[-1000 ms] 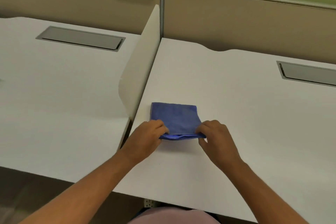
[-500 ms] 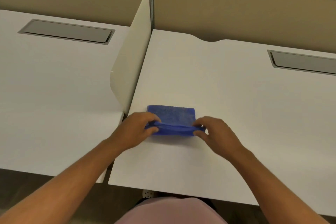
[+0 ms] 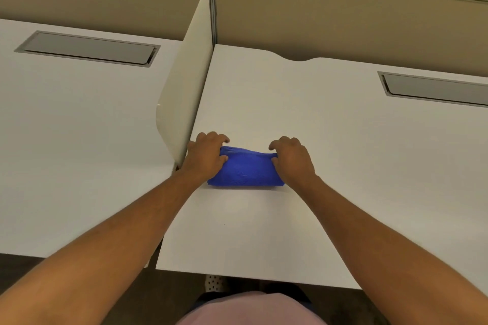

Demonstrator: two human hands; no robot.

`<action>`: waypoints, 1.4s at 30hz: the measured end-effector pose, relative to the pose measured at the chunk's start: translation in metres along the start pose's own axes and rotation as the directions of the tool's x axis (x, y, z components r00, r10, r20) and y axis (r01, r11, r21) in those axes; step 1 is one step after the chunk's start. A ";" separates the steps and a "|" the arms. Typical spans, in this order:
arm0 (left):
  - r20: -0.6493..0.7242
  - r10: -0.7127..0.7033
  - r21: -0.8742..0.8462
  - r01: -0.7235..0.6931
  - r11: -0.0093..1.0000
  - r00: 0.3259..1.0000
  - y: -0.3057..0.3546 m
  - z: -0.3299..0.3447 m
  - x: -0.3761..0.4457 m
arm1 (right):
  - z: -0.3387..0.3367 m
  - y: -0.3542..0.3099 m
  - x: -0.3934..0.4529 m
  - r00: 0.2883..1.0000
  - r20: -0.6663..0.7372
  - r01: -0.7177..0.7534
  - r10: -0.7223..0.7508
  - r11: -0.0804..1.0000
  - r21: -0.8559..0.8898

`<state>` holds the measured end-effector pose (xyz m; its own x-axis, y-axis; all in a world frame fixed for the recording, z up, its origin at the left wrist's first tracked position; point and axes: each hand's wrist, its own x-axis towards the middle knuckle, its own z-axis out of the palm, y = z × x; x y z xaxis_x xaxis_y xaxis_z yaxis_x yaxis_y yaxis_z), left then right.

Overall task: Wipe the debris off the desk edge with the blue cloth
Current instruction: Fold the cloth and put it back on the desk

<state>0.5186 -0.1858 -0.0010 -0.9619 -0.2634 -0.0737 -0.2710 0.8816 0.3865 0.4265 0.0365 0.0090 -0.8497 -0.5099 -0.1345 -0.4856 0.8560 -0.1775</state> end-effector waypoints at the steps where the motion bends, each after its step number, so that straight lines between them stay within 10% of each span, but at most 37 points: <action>1: -0.078 0.038 0.044 -0.035 0.998 0.996 0.001 0.003 -0.005 | 0.003 -0.002 -0.006 0.996 -0.085 0.024 -0.027 0.999 -0.037; 4: -0.242 0.345 0.119 -0.325 0.938 0.907 -0.003 0.013 -0.028 | 0.019 -0.010 -0.032 0.946 -0.259 0.188 -0.194 0.981 -0.048; 8: -0.023 0.604 0.178 -0.592 0.786 0.796 -0.016 0.034 -0.055 | 0.043 -0.008 -0.058 0.910 -0.178 0.374 -0.375 0.927 -0.045; 17: -0.024 0.430 0.136 -0.423 0.896 0.903 -0.009 0.041 -0.034 | 0.038 0.002 -0.030 0.934 -0.177 0.318 -0.310 0.948 0.022; 21: -0.047 0.181 -0.334 -0.186 0.924 0.982 -0.002 0.012 -0.021 | 0.005 0.018 -0.022 0.997 -0.069 0.059 -0.029 0.869 0.492; 26: 0.101 -0.018 -0.884 0.097 0.456 0.995 0.023 -0.016 0.006 | -0.037 0.055 -0.023 0.983 0.128 -0.167 0.131 0.361 0.917; 30: 0.286 -0.038 -0.951 0.288 0.115 0.957 0.070 -0.015 0.022 | -0.056 0.082 -0.019 0.982 0.154 -0.165 0.107 0.099 0.981; 42: 0.520 -0.051 -0.837 0.520 0.172 0.853 0.218 -0.004 0.132 | -0.121 0.243 0.030 0.940 0.217 -0.259 0.262 0.140 0.956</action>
<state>0.3327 -0.0295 0.0774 -0.8254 -0.0664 -0.5606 -0.5161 -0.3133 0.7971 0.2584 0.2394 0.0796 -0.8816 -0.2738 -0.3845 0.3491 0.1700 -0.9215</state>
